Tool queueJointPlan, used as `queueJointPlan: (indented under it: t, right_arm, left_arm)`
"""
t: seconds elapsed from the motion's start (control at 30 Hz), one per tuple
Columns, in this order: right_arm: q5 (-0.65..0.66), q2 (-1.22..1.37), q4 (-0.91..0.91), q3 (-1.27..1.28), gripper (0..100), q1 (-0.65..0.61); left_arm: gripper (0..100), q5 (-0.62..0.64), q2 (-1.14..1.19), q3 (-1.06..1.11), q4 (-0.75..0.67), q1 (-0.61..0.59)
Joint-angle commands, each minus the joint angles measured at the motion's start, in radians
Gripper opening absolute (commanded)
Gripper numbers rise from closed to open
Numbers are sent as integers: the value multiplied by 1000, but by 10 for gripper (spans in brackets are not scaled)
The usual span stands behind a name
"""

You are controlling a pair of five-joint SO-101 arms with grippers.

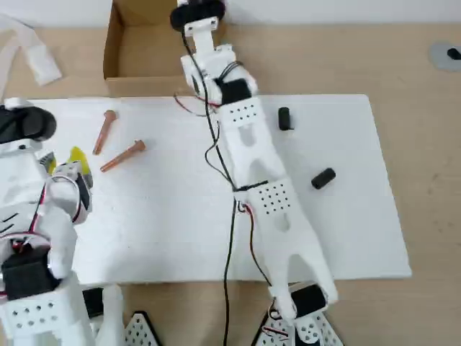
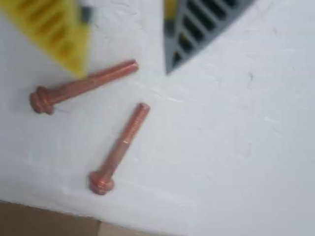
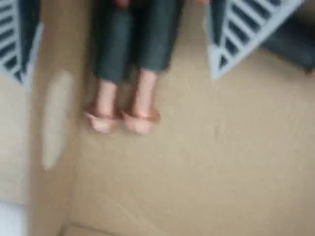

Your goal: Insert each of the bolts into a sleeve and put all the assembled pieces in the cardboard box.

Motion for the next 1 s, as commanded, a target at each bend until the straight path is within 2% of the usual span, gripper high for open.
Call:
queueJointPlan:
  t: [0.0, 0.13, 0.27, 0.37, 0.47, 0.67, 0.73, 0.97]
  right_arm:
    - [5, -236, 172, -51, 250, 38]
    - [5, -380, 324, -51, 250, 88]
    - [8, -503, 499, -51, 251, 127]
    - [8, -568, 646, -51, 250, 134]
    - [6, -613, 764, -51, 250, 134]
    - [5, -624, 779, -50, 250, 133]
    - [5, -622, 779, -48, 250, 130]
    - [5, -622, 779, -48, 250, 130]
  left_arm:
    - [160, -38, 88, 6, -78, -18]
    - [160, -83, 349, -61, -169, -25]
    - [160, -97, 654, -270, -166, -21]
    - [160, -104, 868, -468, -94, -20]
    - [160, -166, 1086, -671, 8, -18]
    - [160, -178, 1451, -1057, 166, -2]
    - [160, -221, 1546, -1165, 227, 15]
    - [160, -239, 1796, -1435, 327, 51]
